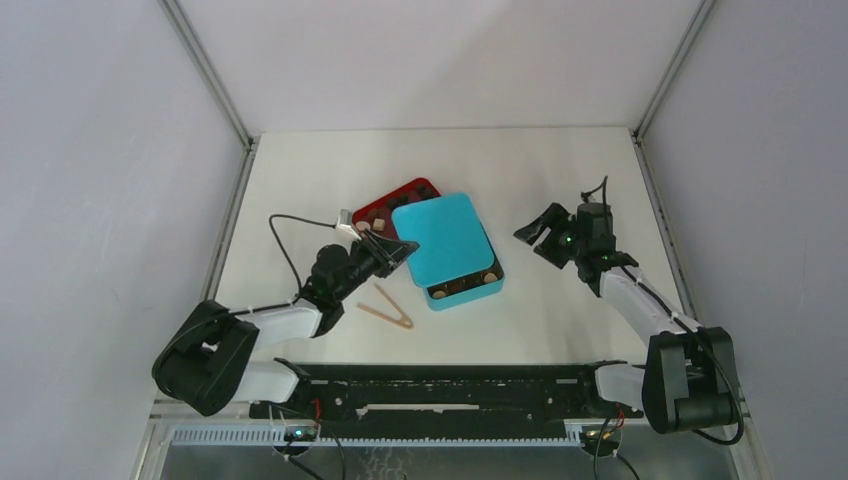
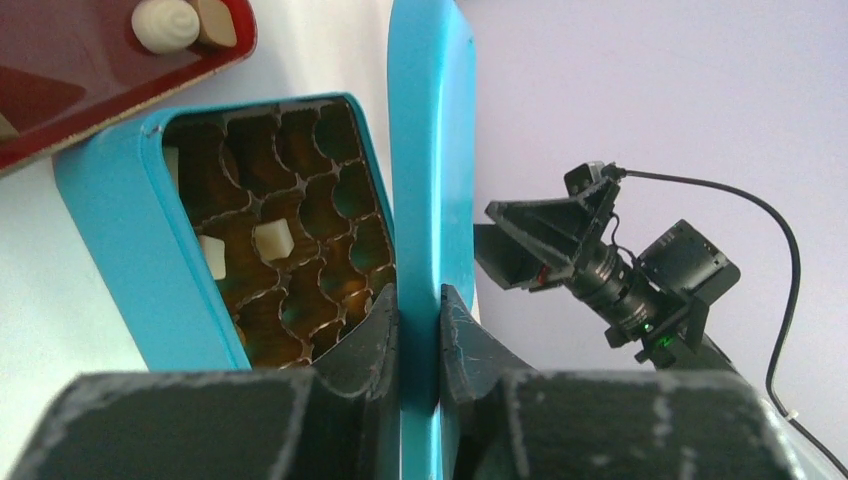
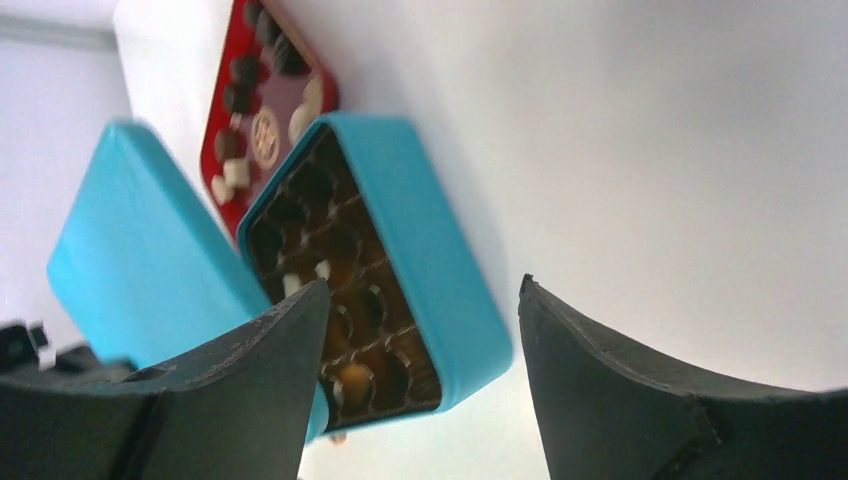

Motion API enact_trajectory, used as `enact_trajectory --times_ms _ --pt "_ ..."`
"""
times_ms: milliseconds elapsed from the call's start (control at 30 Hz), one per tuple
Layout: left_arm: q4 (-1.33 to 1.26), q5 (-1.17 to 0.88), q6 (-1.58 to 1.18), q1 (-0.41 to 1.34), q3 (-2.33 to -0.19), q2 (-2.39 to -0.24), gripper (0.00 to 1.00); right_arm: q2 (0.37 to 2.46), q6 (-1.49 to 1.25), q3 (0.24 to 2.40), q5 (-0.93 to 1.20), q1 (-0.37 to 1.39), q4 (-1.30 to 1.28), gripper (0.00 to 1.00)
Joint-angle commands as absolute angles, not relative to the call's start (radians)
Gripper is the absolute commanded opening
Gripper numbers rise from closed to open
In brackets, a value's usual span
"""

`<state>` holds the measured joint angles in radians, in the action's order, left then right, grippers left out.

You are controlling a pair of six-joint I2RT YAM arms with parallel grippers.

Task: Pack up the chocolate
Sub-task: Move the packing box to the center of the board, then close the box lid on the packing box.

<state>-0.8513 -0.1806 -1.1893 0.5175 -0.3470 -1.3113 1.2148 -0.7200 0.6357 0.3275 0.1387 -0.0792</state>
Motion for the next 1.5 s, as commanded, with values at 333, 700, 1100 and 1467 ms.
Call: enact_trajectory --times_ms 333,700,1100,1467 --pt "-0.858 -0.083 -1.26 0.636 -0.463 -1.431 0.0 1.326 -0.754 0.627 0.454 0.096 0.124 0.77" --pt "-0.839 -0.04 -1.283 0.666 -0.486 -1.476 0.0 1.47 -0.718 0.683 0.542 0.158 0.157 0.76" --pt "-0.807 -0.004 -1.296 0.689 -0.458 -1.474 0.02 1.514 -0.689 0.723 0.566 0.208 0.137 0.7" --pt "-0.757 0.055 -1.283 0.689 -0.45 -1.454 0.18 1.525 -0.651 0.763 0.562 0.249 0.093 0.66"
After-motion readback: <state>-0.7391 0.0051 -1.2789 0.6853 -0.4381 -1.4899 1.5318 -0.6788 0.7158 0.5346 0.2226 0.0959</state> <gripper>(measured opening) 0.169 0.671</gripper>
